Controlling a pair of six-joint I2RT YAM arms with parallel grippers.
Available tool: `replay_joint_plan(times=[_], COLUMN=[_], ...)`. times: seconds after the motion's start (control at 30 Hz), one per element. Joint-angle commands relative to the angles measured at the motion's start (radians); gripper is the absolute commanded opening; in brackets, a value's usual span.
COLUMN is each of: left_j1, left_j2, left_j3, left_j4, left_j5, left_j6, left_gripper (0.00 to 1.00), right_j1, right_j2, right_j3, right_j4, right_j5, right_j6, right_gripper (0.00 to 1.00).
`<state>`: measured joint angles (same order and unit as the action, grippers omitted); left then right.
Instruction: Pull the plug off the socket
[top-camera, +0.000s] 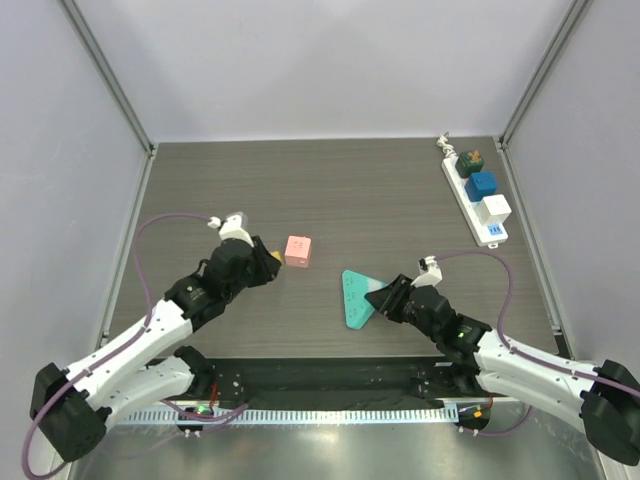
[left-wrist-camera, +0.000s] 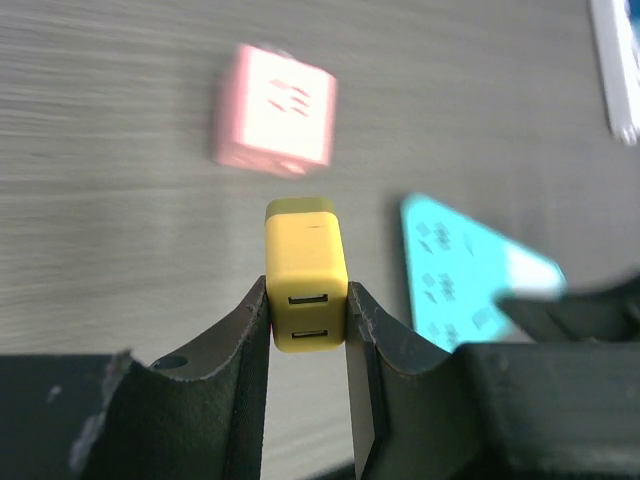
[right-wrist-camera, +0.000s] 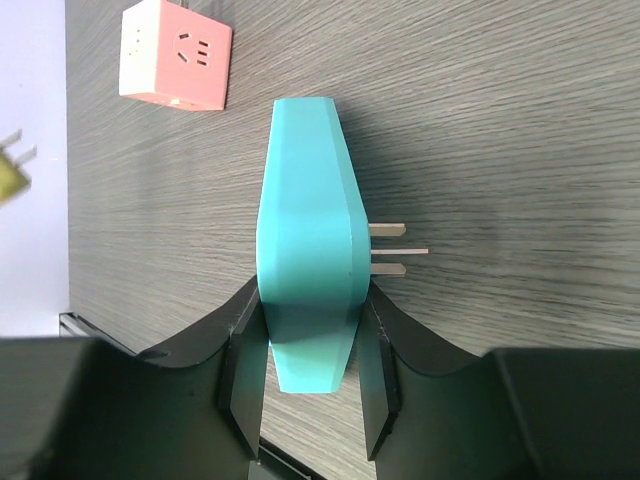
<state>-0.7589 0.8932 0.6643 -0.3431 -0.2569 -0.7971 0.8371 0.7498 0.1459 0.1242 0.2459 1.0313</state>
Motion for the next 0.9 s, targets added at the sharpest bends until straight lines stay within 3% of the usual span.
replay_joint_plan(times=[0.0, 0.1, 0.2, 0.37, 0.47, 0.73, 0.87], left_j1=[0.139, 0.259, 0.34, 0.375, 0.375, 0.379, 0.379], left_j2=[-0.002, 0.026, 0.11, 0.277, 0.354, 0.492, 0.541], left_j3=[-0.052, -0.129, -0.203, -0.175, -0.158, -0.209, -0.204], left_j4=[0.11, 0.266, 0.562, 0.7, 0.716, 0.819, 0.825], left_j5=[-0.004, 0.044, 0.133, 0.209, 0.182, 0.168, 0.163], left_j6=[-0.013, -0.089, -0.148, -0.205, -0.221, -0.323, -0.338], left_gripper=[0.0, 0.0, 0.0, 0.01, 0.07, 0.34, 0.61], right_j1=[-0.004, -0.004, -0.006, -0.006, -0.006, -0.004, -0.006], right_j2=[-0.041, -0.069, -0.081, -0.078, -0.073, -0.081, -0.07], right_j3=[-0.008, -0.009, -0.009, -0.003, 0.003, 0.041, 0.053], right_j4=[-0.047, -0.06, -0.072, -0.072, -0.069, -0.054, -0.061], right_j5=[-0.01, -0.011, -0.016, -0.027, -0.033, -0.091, -0.108], right_j6=[-0.047, -0.051, -0.053, -0.056, -0.06, -0.06, -0.053], right_gripper=[0.01, 0.01, 0.01, 0.01, 0.01, 0.01, 0.01])
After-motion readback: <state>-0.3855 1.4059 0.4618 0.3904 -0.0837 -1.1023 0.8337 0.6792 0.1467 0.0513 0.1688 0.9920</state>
